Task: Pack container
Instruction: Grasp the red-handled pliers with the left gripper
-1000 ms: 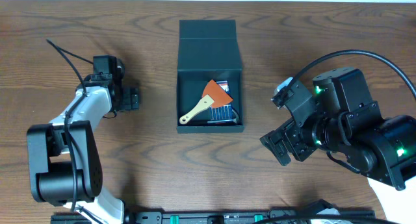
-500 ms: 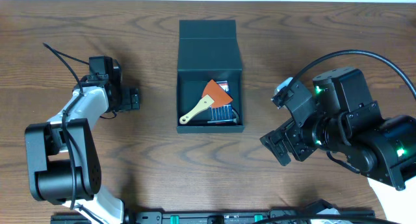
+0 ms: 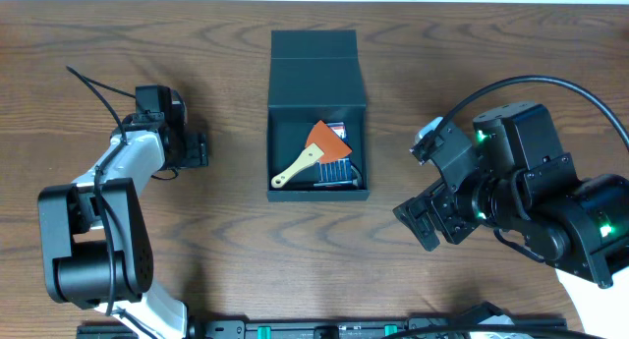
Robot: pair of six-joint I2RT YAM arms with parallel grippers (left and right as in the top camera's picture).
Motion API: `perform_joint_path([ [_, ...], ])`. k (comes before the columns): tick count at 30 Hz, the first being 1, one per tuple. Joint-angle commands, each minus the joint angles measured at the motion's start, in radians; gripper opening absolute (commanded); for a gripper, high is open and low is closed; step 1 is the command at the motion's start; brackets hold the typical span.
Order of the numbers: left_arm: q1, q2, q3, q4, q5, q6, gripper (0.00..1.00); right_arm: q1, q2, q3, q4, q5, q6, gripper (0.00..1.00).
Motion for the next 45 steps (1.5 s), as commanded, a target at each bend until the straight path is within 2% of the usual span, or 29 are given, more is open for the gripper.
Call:
perform_joint_path([
  [1,0.004,0.043,-0.022,-0.016,-0.029,-0.003,0.74,0.002,-0.003,-0.001,0.0,-0.004,0.013,0.99],
  [13,0.004,0.043,-0.022,-0.016,-0.029,-0.004,0.59,0.002,-0.003,-0.001,0.0,-0.004,0.013,0.99],
  [26,0.004,0.043,-0.022,-0.015,-0.029,-0.023,0.51,0.002,-0.003,-0.001,0.0,-0.004,0.013,0.99],
  [31,0.004,0.043,-0.02,-0.015,-0.029,-0.026,0.45,0.002,-0.003,-0.001,0.0,-0.004,0.013,0.99],
  [45,0.004,0.038,-0.015,0.0,-0.029,-0.072,0.13,0.002,-0.003,-0.001,0.0,-0.004,0.013,0.99],
])
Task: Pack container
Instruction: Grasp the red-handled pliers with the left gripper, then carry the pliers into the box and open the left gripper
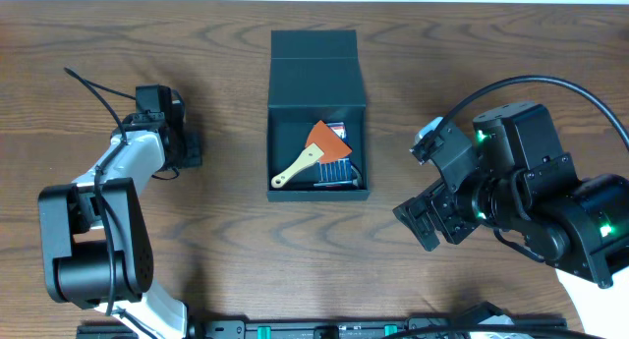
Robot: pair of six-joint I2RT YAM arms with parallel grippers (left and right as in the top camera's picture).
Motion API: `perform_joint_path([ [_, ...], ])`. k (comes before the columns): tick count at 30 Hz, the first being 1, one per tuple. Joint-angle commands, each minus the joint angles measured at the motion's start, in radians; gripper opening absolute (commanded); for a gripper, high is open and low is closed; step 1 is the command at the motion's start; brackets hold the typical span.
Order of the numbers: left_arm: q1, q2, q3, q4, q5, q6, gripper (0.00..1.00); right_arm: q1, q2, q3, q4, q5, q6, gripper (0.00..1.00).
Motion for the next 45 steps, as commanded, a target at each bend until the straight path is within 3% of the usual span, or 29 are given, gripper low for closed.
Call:
perform_joint_path([
  [1,0.005,0.035,-0.015,-0.005,-0.027,-0.021,0.13,0.002,-0.003,-0.001,0.0,-0.004,0.014,0.99],
  [4,0.005,0.02,-0.015,-0.002,-0.027,-0.021,0.06,0.002,-0.003,-0.001,0.0,-0.004,0.014,0.99],
  [16,-0.014,-0.159,-0.011,0.005,-0.023,-0.031,0.06,0.002,-0.003,-0.001,0.0,-0.004,0.014,0.99],
  [19,-0.053,-0.229,-0.011,0.005,-0.02,-0.031,0.06,0.002,-0.003,-0.001,0.0,-0.004,0.014,0.99],
  [28,-0.271,-0.382,-0.011,0.021,0.185,0.03,0.06,0.002,-0.003,-0.001,0.0,-0.004,0.014,0.99],
  [37,-0.497,-0.374,-0.012,0.035,0.233,0.024,0.06,0.002,-0.003,-0.001,0.0,-0.004,0.014,0.99],
  [45,-0.537,-0.284,-0.012,0.024,0.232,-0.134,0.06,0.002,-0.003,-0.001,0.0,-0.004,0.014,0.99],
])
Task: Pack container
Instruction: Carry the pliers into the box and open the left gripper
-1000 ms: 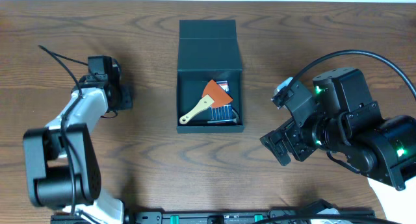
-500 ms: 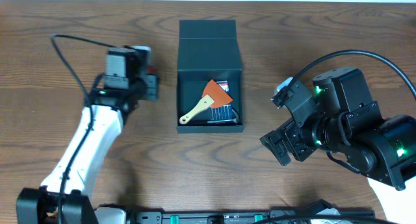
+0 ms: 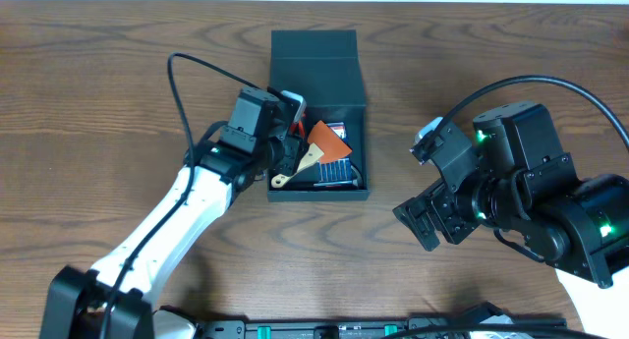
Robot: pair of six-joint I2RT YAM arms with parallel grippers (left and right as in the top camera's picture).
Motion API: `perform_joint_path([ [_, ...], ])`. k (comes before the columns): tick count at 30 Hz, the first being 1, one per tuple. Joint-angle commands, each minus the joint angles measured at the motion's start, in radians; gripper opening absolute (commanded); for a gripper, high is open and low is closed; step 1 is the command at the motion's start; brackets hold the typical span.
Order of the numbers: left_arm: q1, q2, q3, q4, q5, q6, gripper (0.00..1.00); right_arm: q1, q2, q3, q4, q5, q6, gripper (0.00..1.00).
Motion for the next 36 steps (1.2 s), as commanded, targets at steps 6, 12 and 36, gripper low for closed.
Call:
perform_joint_path([
  [6,-0.001,0.065,-0.001,-0.003,0.005,-0.129,0.06,0.002,-0.003,-0.001,0.0,-0.004,0.013,0.99],
  [12,-0.001,0.065,-0.001,-0.025,-0.073,-0.186,0.06,0.002,-0.003,-0.001,0.0,-0.004,0.013,0.99],
  [36,0.006,-0.222,0.0,-0.011,-0.37,-0.262,0.99,0.002,-0.003,-0.001,0.0,-0.004,0.013,0.99],
])
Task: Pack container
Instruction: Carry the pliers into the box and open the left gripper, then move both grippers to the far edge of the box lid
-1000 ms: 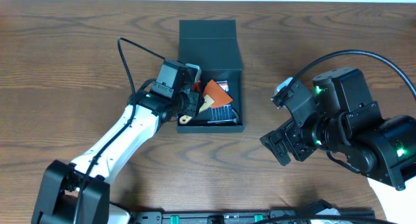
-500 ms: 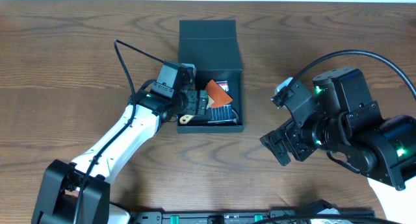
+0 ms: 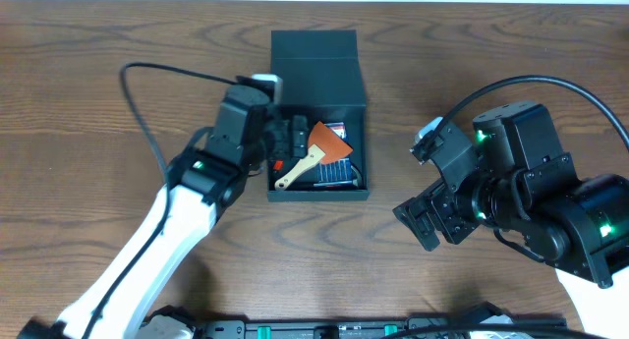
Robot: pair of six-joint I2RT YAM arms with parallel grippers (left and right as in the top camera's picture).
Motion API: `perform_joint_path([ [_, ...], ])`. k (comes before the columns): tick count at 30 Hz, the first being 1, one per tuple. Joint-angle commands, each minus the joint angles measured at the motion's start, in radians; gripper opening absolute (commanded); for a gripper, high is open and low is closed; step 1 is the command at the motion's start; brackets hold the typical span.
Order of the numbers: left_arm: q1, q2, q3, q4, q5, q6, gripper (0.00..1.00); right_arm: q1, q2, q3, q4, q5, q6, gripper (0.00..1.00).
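The open black box [image 3: 317, 190] stands mid-table with its lid [image 3: 316, 67] folded back. Inside lie an orange scraper with a wooden handle [image 3: 316, 152], a dark blue ribbed panel [image 3: 334, 170] and a small card [image 3: 337, 128]. My left gripper [image 3: 292, 138] hangs over the box's left half, its fingers spread, and nothing shows between them. A small red bit [image 3: 278, 165] shows just below it, by the left wall. My right gripper [image 3: 421, 224] rests to the right of the box, open and empty.
The bulky right arm [image 3: 531, 197] and its cable fill the table's right side. The left arm [image 3: 177, 216] stretches diagonally from the lower left up to the box. A dark rail [image 3: 314, 329] runs along the front edge.
My left gripper has shifted slightly up and right, further over the box's left half, and its fingers look wider apart. The scraper handle has shifted a little. The right arm is unchanged.
My left gripper was first at the far left of the table with its fingers apart, then narrower at the same spot. It was later over the box's left edge, and is now spread inside that side. The right arm never moved.
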Motion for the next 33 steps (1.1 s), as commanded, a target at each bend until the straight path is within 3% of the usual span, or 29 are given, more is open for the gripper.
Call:
perform_joint_path([
  [1,0.013,-0.045,0.0,-0.051,-0.201,-0.01,0.99,0.002,-0.003,-0.001,0.0,-0.004,0.013,0.99],
  [4,0.046,-0.057,0.0,-0.102,-0.253,0.034,0.99,0.002,-0.003,-0.001,0.0,-0.004,0.013,0.99],
  [15,0.208,-0.02,0.0,-0.099,-0.224,0.258,0.99,0.002,-0.003,-0.001,0.0,-0.004,0.013,0.99],
  [26,0.346,0.197,0.0,0.161,-0.107,0.264,1.0,0.002,-0.003,-0.001,0.0,-0.004,0.013,0.99],
  [28,0.348,0.245,0.0,0.196,-0.102,0.264,0.89,0.002,-0.003,-0.001,0.0,-0.004,0.013,0.99],
  [30,0.348,0.282,0.0,0.225,-0.101,0.263,0.71,0.002,-0.003,-0.001,0.0,-0.004,0.013,0.99],
  [33,0.348,0.325,0.0,0.274,-0.014,0.263,0.54,0.002,-0.003,-0.001,0.0,-0.004,0.013,0.99],
])
